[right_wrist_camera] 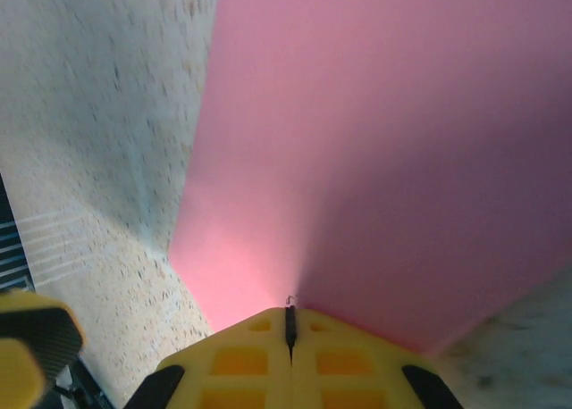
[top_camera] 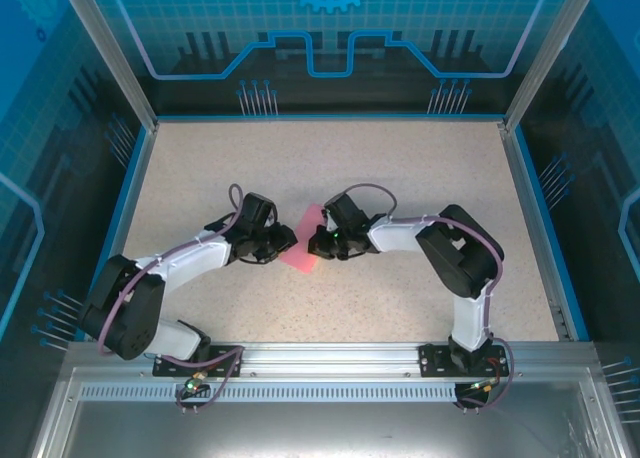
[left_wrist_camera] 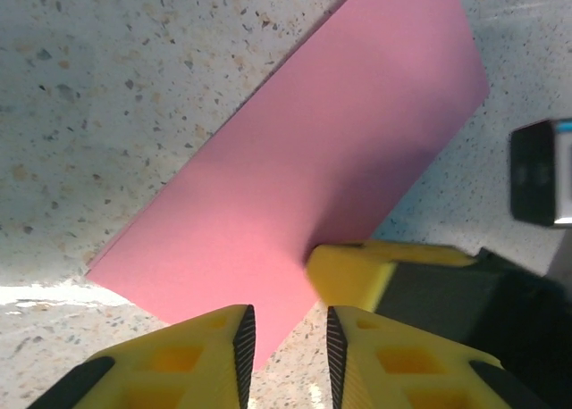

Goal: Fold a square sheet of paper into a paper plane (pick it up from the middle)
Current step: Move the paper to the center of the table.

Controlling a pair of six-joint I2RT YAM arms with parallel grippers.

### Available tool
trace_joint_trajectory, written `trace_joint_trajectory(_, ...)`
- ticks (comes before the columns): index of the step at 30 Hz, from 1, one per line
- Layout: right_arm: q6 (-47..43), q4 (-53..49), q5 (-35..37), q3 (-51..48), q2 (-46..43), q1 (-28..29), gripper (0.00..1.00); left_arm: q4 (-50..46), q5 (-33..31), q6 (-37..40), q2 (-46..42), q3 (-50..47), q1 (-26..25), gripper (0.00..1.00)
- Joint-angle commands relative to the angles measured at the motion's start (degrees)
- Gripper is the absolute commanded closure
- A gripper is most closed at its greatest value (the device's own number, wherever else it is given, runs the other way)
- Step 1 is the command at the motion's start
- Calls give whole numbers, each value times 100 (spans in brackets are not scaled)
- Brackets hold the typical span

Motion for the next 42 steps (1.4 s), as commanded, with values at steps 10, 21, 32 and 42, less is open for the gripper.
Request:
trace_joint_trajectory(10,-1829,-2336,214,2139,1097,-774,98,276,-64,-320,229,286,-420,72)
trace_joint_trajectory(21,-1475,-2927,1214,1679,839,-1020,97,423,-34,-437,872,610,-887,73)
trace_joint_trajectory(32,-1604,-734,-25,-274,-1049,-1096,97,1532,-144,-1123,1408,507,-1342,86)
trace_joint_trajectory(42,-789,860,-838,-1214,-816,-1088,100,2508,-811,-1812,1723,145,-1591,100)
